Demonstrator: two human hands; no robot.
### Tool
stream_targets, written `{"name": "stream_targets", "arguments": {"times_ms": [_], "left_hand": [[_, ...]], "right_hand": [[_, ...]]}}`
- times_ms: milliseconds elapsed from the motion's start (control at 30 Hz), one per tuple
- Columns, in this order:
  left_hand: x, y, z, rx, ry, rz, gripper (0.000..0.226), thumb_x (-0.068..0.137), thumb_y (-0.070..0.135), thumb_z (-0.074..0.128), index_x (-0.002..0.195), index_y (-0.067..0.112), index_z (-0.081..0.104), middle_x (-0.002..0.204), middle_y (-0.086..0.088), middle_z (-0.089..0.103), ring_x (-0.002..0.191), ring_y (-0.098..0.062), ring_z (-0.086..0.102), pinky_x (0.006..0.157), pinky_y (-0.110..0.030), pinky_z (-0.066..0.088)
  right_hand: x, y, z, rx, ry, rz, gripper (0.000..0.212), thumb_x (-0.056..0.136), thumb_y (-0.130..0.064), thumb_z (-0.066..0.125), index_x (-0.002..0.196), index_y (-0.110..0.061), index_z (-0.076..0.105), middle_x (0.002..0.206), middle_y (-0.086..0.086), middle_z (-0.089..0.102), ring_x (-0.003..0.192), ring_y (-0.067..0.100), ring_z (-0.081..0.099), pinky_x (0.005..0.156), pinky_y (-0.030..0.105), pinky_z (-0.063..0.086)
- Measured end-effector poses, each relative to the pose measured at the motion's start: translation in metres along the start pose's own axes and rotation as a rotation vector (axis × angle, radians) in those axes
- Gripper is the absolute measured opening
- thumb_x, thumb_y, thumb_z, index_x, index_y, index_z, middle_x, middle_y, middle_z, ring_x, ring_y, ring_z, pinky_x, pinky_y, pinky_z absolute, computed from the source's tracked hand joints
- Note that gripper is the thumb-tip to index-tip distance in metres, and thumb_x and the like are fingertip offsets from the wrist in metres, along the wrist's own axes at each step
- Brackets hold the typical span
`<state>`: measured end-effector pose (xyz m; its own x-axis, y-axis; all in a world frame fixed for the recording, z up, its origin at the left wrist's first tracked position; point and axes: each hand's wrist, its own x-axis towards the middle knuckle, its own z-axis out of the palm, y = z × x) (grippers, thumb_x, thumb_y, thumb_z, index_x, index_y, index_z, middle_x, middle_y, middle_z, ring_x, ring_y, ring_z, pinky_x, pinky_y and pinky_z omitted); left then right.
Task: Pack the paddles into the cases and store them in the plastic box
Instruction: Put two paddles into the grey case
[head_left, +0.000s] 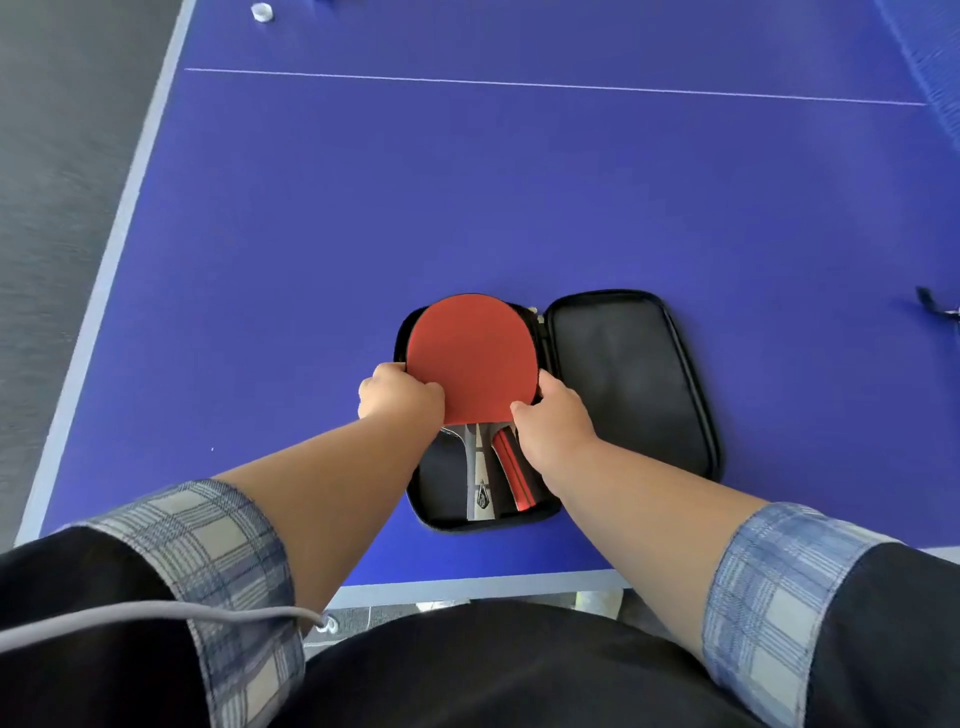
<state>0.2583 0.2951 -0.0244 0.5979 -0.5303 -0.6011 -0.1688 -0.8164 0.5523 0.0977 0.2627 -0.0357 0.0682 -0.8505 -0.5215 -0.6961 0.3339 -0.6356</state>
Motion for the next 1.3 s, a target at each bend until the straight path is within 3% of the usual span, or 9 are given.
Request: {"name": "stream_targets", "arguments": {"times_ms": [267,400,500,633,733,833,933,1067,1300], "left_hand": [[0.002,-0.002,0.01,0.04,0.007,0.087,0.038,0.08,0.003,0.037,0.113,0.009,0.056,0.116,-0.018,0.058,0.092,-0.042,0.063,0.063,-0.034,0.046],[0.003,-0.005,0.016,0.066,0.029,0.121,0.056,0.092,0.01,0.038,0.148,0.015,0.036,0.139,-0.008,0.043,0.106,-0.032,0.058,0.074,-0.038,0.05],[0.003,-0.007,0.018,0.077,0.04,0.178,0.056,0.1,0.017,0.039,0.154,0.018,0.027,0.15,-0.005,0.037,0.122,-0.028,0.051,0.086,-0.04,0.049],[0.002,-0.011,0.021,0.059,0.057,0.214,0.055,0.101,0.018,0.04,0.155,0.018,0.027,0.15,-0.003,0.038,0.127,-0.026,0.05,0.099,-0.043,0.047],[0.004,-0.014,0.022,0.065,0.069,0.216,0.055,0.102,0.02,0.04,0.155,0.019,0.026,0.152,-0.003,0.035,0.126,-0.026,0.05,0.092,-0.035,0.043],[0.002,-0.008,0.023,0.081,0.1,0.157,0.056,0.099,0.018,0.043,0.153,0.023,0.028,0.15,-0.006,0.033,0.126,-0.029,0.045,0.093,-0.044,0.043],[-0.011,0.005,0.028,0.229,0.165,0.317,0.06,0.094,0.014,0.045,0.148,0.035,0.031,0.149,0.003,0.03,0.13,-0.025,0.032,0.099,-0.046,0.039],[-0.024,0.024,0.049,0.549,0.019,0.699,0.051,0.095,0.02,0.044,0.142,0.037,0.041,0.149,0.005,0.032,0.134,-0.024,0.026,0.106,-0.044,0.033],[-0.024,0.026,0.07,0.834,0.03,0.65,0.051,0.099,0.041,0.038,0.149,0.038,0.031,0.157,0.003,0.024,0.141,-0.027,0.022,0.113,-0.046,0.025]], "right_hand": [[0.006,0.003,-0.001,0.047,0.019,0.014,0.03,0.097,-0.02,0.056,0.127,-0.025,0.058,0.123,0.009,0.058,0.081,0.021,0.065,0.075,0.033,0.055],[0.007,0.008,0.002,0.181,0.023,0.057,0.049,0.097,-0.019,0.06,0.144,-0.025,0.049,0.135,0.005,0.055,0.101,0.019,0.063,0.088,0.031,0.051],[0.008,0.01,0.003,0.223,0.029,0.069,0.057,0.097,-0.021,0.061,0.151,-0.025,0.041,0.14,0.002,0.051,0.099,0.014,0.059,0.087,0.026,0.046],[0.008,0.009,0.004,0.16,0.041,0.053,0.057,0.098,-0.022,0.061,0.151,-0.024,0.04,0.14,0.003,0.049,0.097,0.013,0.057,0.089,0.027,0.046],[0.008,0.004,0.0,0.101,0.018,0.058,0.052,0.097,-0.023,0.061,0.147,-0.024,0.045,0.136,0.005,0.05,0.097,0.019,0.06,0.089,0.031,0.049],[0.011,0.0,-0.013,0.034,-0.011,0.048,0.055,0.095,-0.029,0.063,0.147,-0.024,0.045,0.138,0.005,0.05,0.095,0.018,0.058,0.082,0.031,0.047],[0.013,0.007,-0.045,0.017,0.139,-0.002,0.057,0.097,-0.033,0.059,0.15,-0.023,0.042,0.142,0.003,0.046,0.101,0.015,0.053,0.084,0.03,0.044],[0.022,0.04,-0.103,-0.166,0.352,0.11,0.054,0.094,-0.037,0.058,0.146,-0.025,0.047,0.142,0.006,0.048,0.124,0.03,0.051,0.099,0.05,0.049],[0.028,0.093,-0.157,-0.021,0.15,0.365,0.065,0.094,-0.047,0.055,0.151,-0.019,0.039,0.146,0.006,0.05,0.125,0.032,0.053,0.094,0.036,0.044]]}}
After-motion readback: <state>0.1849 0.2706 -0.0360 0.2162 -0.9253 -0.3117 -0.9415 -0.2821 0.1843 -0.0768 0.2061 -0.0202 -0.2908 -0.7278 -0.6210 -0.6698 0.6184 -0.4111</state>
